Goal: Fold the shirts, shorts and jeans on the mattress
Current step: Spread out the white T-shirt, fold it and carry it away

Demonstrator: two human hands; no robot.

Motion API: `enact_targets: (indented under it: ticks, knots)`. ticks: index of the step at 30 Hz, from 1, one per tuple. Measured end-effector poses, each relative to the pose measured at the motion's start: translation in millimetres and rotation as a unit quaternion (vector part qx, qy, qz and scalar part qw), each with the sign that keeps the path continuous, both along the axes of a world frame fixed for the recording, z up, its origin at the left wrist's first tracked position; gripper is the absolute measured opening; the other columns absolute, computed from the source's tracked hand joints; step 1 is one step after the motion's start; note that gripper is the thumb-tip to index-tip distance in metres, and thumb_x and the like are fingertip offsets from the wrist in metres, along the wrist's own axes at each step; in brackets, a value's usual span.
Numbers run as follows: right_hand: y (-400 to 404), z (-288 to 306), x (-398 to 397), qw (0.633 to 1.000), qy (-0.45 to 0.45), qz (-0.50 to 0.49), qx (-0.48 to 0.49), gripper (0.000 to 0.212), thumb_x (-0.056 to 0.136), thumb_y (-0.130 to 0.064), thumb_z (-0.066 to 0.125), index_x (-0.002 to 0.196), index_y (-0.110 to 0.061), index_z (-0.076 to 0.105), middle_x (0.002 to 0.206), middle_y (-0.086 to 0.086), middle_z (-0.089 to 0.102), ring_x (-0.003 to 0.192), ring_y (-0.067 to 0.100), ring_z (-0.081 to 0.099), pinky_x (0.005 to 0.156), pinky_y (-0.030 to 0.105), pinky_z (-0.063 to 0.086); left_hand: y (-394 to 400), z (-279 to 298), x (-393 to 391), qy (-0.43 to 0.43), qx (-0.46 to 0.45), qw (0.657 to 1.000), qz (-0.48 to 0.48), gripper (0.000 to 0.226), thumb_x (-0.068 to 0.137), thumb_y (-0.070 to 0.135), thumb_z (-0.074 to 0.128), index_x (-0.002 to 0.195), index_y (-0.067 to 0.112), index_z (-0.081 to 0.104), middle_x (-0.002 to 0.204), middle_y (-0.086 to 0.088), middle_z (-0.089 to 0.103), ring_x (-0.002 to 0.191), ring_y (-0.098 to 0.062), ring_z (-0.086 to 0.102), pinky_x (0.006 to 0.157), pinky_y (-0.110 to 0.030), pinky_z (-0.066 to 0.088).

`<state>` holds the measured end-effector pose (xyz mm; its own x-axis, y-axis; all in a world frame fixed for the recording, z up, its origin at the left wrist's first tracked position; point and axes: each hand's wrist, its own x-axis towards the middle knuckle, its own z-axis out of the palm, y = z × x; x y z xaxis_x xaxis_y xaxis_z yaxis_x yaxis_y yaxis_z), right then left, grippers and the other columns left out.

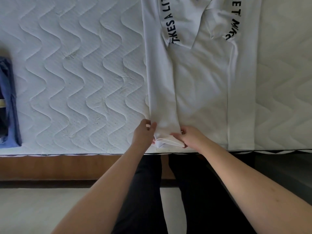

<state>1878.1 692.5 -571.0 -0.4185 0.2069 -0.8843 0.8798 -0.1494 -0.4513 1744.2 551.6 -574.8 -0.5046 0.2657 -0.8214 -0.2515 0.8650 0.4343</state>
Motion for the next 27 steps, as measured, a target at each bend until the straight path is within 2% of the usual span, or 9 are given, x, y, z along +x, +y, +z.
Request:
enact_targets:
  ticks: [4, 7, 10, 12, 17, 19, 21, 22, 27]
  knots:
    - [0, 2, 2, 0.995, 0.018, -0.084, -0.057, 0.017, 0.088, -0.018, 0.072, 0.105, -0.017, 0.068, 0.101, 0.010, 0.074, 0.087, 0.022, 0.072, 0.077, 0.032, 0.060, -8, 4, 14, -0.070, 0.024, 0.995, -0.071, 0.043, 0.096, 0.059, 0.045, 0.116, 0.024, 0.059, 0.100, 0.011, 0.066, 0.088, -0.011, 0.065, 0.069, -0.021, 0.049]
    - [-4, 8, -1, 0.976, 0.019, -0.177, -0.124, 0.021, 0.090, -0.015, 0.070, 0.109, -0.014, 0.063, 0.105, 0.010, 0.071, 0.086, 0.018, 0.071, 0.066, 0.026, 0.059, -25, 9, 22, -0.087, 0.071, 0.992, -0.060, 0.045, 0.089, 0.052, 0.063, 0.126, 0.030, 0.050, 0.104, 0.021, 0.064, 0.099, 0.000, 0.062, 0.071, -0.012, 0.045]
    - [-8, 11, -4, 0.956, 0.030, -0.243, -0.162, 0.015, 0.092, -0.014, 0.067, 0.106, -0.015, 0.063, 0.104, 0.008, 0.071, 0.085, 0.015, 0.073, 0.064, 0.023, 0.057, -47, 13, 33, -0.082, 0.109, 0.989, -0.061, 0.062, 0.078, 0.034, 0.081, 0.130, 0.031, 0.048, 0.111, 0.014, 0.066, 0.099, -0.001, 0.064, 0.081, -0.016, 0.051]
    - [-9, 14, -7, 0.951, 0.035, -0.257, -0.170, 0.012, 0.092, -0.013, 0.066, 0.103, -0.015, 0.064, 0.101, 0.007, 0.072, 0.081, 0.013, 0.073, 0.063, 0.023, 0.057, -54, 16, 41, -0.025, 0.107, 0.993, -0.034, 0.049, 0.080, 0.026, 0.080, 0.121, 0.032, 0.054, 0.103, 0.011, 0.069, 0.091, 0.000, 0.065, 0.077, -0.015, 0.051]
    - [-11, 18, -18, 0.966, 0.052, -0.214, -0.135, 0.013, 0.089, -0.013, 0.070, 0.101, -0.013, 0.066, 0.094, 0.009, 0.070, 0.074, 0.014, 0.070, 0.061, 0.027, 0.059, -46, 29, 57, 0.122, 0.056, 0.989, 0.055, 0.023, 0.081, 0.027, 0.074, 0.085, 0.036, 0.053, 0.079, 0.016, 0.065, 0.078, 0.008, 0.061, 0.061, -0.005, 0.043]
    - [-11, 20, -21, 0.969, 0.057, -0.209, -0.116, 0.014, 0.087, -0.011, 0.072, 0.100, -0.010, 0.066, 0.087, 0.007, 0.068, 0.066, 0.013, 0.069, 0.055, 0.025, 0.056, -45, 32, 65, 0.144, 0.030, 0.985, 0.088, 0.025, 0.081, 0.025, 0.071, 0.079, 0.033, 0.048, 0.075, 0.011, 0.064, 0.073, -0.001, 0.063, 0.058, -0.013, 0.045]
    - [-12, 20, -21, 0.974, 0.064, -0.195, -0.095, 0.012, 0.086, -0.011, 0.073, 0.096, -0.010, 0.066, 0.083, 0.007, 0.067, 0.061, 0.011, 0.068, 0.052, 0.024, 0.053, -45, 33, 72, 0.145, 0.009, 0.983, 0.117, 0.027, 0.083, 0.020, 0.065, 0.072, 0.028, 0.042, 0.067, 0.002, 0.058, 0.066, -0.018, 0.062, 0.057, -0.033, 0.048]
    - [-13, 20, -19, 0.978, 0.067, -0.180, -0.078, 0.011, 0.086, -0.011, 0.073, 0.095, -0.011, 0.066, 0.082, 0.007, 0.067, 0.059, 0.010, 0.068, 0.051, 0.023, 0.053, -46, 32, 76, 0.149, 0.000, 0.983, 0.110, 0.027, 0.084, 0.018, 0.062, 0.070, 0.025, 0.039, 0.064, 0.000, 0.053, 0.063, -0.023, 0.058, 0.056, -0.038, 0.045]
    - [-16, 9, 2, 0.997, 0.011, -0.027, 0.065, 0.019, 0.088, -0.025, 0.071, 0.091, -0.008, 0.063, 0.067, 0.003, 0.065, 0.044, 0.013, 0.062, 0.043, 0.025, 0.050, -50, 27, 83, 0.175, -0.082, 0.981, -0.021, 0.019, 0.083, 0.014, 0.053, 0.076, 0.024, 0.038, 0.061, 0.005, 0.050, 0.054, -0.015, 0.046, 0.046, -0.029, 0.029]
